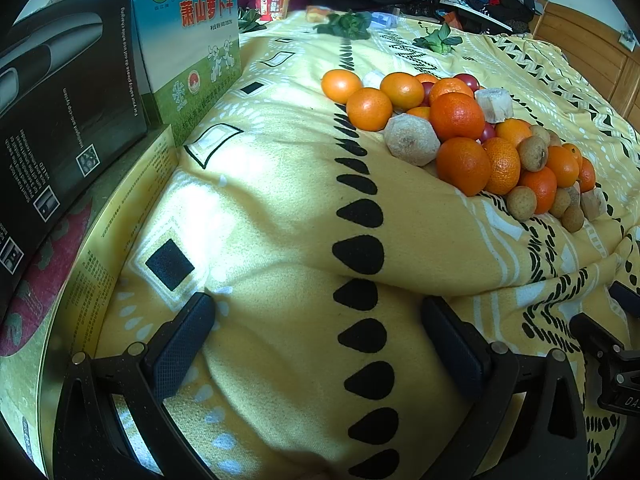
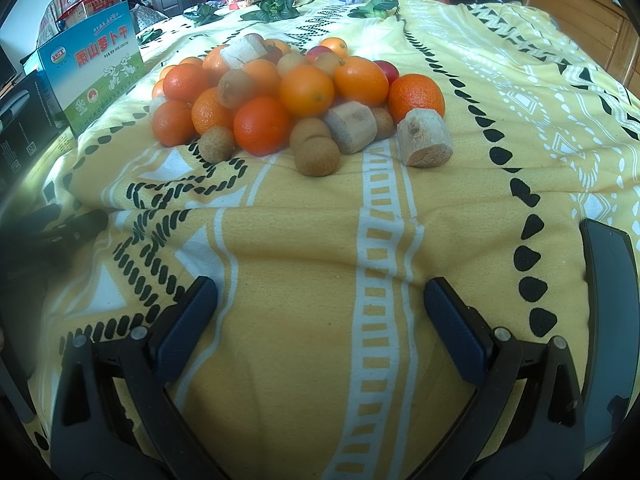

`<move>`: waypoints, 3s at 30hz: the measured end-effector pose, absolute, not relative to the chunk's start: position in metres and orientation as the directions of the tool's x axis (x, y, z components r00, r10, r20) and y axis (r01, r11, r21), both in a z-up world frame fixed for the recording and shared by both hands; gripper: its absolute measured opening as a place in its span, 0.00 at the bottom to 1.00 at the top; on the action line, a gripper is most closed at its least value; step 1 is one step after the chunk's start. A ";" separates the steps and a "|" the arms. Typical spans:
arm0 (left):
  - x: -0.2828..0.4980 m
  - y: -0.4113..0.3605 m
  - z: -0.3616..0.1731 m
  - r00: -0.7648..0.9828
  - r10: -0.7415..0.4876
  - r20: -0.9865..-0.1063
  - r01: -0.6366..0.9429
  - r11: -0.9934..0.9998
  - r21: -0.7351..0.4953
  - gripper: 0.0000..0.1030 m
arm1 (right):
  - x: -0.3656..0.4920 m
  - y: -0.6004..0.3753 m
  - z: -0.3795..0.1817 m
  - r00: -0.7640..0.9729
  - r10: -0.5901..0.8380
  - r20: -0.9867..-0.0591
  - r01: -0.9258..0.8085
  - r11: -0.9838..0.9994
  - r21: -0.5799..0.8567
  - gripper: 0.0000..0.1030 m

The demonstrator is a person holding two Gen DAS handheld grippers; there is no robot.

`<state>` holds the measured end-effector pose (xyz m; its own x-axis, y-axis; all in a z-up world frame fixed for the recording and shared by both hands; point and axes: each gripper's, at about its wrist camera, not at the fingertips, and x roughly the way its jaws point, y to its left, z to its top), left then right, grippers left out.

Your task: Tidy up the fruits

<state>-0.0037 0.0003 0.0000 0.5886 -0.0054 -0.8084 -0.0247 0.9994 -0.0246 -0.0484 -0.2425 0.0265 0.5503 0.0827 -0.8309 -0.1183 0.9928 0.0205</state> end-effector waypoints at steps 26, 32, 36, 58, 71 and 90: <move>-0.004 0.000 0.000 0.588 -0.005 -0.809 -0.025 0.999 -0.024 1.00 | -0.048 -0.242 0.026 0.550 0.083 -0.831 -0.118 0.993 0.020 1.00; -0.003 0.000 0.000 0.588 -0.005 -0.809 -0.025 0.999 -0.024 1.00 | -0.048 -0.242 0.026 0.550 0.083 -0.831 -0.118 0.993 0.020 1.00; -0.003 0.000 0.000 0.588 -0.005 -0.809 -0.025 0.999 -0.023 1.00 | -0.048 -0.242 0.026 0.550 0.082 -0.831 -0.118 0.993 0.020 1.00; -0.003 0.000 -0.001 0.588 -0.001 -0.809 -0.025 1.000 -0.020 1.00 | -0.048 -0.242 0.026 0.550 0.082 -0.831 -0.118 0.993 0.020 1.00; -0.003 0.000 0.000 0.588 -0.001 -0.809 -0.025 1.000 -0.019 1.00 | -0.048 -0.242 0.026 0.550 0.082 -0.831 -0.118 0.993 0.020 1.00; -0.004 0.001 -0.001 0.589 -0.005 -0.808 -0.025 0.999 -0.025 1.00 | -0.049 -0.243 0.026 0.549 0.087 -0.832 -0.117 0.993 0.026 1.00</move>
